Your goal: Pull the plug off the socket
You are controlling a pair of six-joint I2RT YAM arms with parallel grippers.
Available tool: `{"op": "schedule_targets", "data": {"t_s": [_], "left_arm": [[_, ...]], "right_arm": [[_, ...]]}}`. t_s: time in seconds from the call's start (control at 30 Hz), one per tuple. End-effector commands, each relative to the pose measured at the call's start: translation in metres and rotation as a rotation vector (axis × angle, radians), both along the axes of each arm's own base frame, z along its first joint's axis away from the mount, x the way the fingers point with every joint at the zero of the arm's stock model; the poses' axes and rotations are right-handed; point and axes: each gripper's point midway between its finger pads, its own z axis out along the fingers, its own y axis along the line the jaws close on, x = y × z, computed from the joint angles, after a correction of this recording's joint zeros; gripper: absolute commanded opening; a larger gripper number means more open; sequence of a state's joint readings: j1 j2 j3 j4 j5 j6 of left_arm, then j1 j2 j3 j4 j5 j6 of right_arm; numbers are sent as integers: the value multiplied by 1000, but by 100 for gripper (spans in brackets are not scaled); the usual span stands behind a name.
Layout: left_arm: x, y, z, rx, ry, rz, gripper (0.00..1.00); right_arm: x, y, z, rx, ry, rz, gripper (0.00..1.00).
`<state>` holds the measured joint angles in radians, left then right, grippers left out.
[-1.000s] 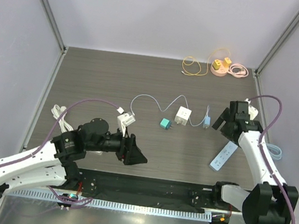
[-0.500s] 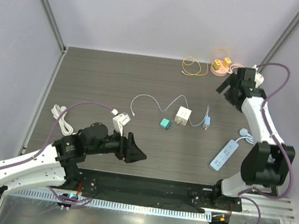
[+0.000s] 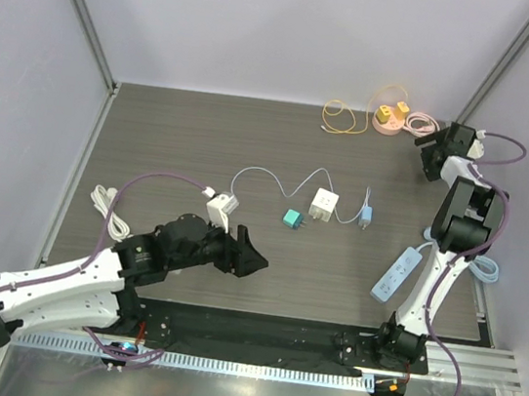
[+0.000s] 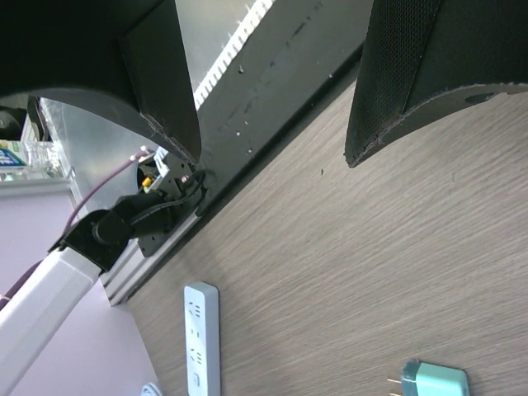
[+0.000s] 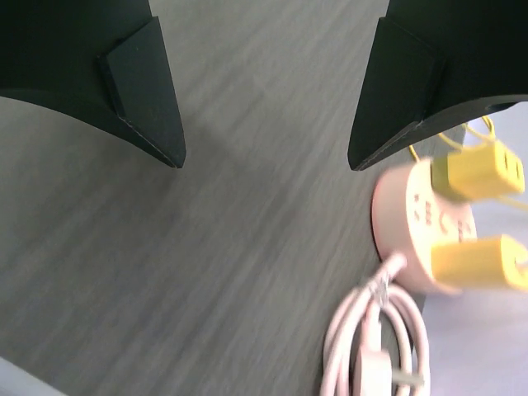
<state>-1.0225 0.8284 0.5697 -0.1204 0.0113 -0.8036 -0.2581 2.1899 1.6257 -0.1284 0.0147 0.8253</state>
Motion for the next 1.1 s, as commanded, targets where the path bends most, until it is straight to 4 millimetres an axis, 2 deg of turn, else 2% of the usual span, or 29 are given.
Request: {"op": "schedule_targets", "data": {"t_s": [0.0, 0.03, 0.07, 0.1, 0.13, 0.17, 0.2, 0.23, 0.3, 0.47, 0.53, 0.67, 0.7, 0.83, 1.07], "left_arm": [[14, -10, 4, -24, -57, 29, 72], [16, -11, 1, -15, -57, 32, 72], [18, -12, -3, 5, -57, 33, 72], [22, -18, -2, 4, -65, 32, 72], [24, -22, -3, 13, -67, 27, 72], [26, -25, -2, 20, -78, 22, 72], [30, -32, -1, 23, -78, 16, 72], [32, -35, 0, 22, -83, 11, 72], [38, -45, 10, 0, -108, 5, 72], [44, -59, 10, -3, -104, -11, 72], [41, -62, 11, -16, -100, -35, 72], [40, -56, 10, -4, -101, -26, 72], [40, -52, 8, 2, -101, -20, 72], [44, -36, 8, 13, -120, 27, 72], [46, -17, 17, 19, -160, 71, 72]], "right_arm": [[57, -1, 42, 18, -206, -9, 85], [69, -4, 53, 16, -241, -12, 85], [76, -5, 48, 24, -244, -13, 85], [83, -6, 25, 40, -220, -18, 84], [96, -7, 38, 46, -257, -12, 83], [101, -5, 32, 61, -251, -11, 82], [105, -3, 10, 106, -233, -24, 79], [111, -1, 13, 131, -251, -20, 77], [114, 0, 3, 175, -251, -42, 74], [108, 4, -18, 217, -221, -120, 70], [107, 7, -24, 229, -212, -136, 65], [109, 8, -37, 288, -211, -181, 62], [109, 7, -47, 310, -204, -198, 61], [111, 8, -60, 320, -196, -244, 56], [116, 14, -72, 310, -188, -276, 41]]}}
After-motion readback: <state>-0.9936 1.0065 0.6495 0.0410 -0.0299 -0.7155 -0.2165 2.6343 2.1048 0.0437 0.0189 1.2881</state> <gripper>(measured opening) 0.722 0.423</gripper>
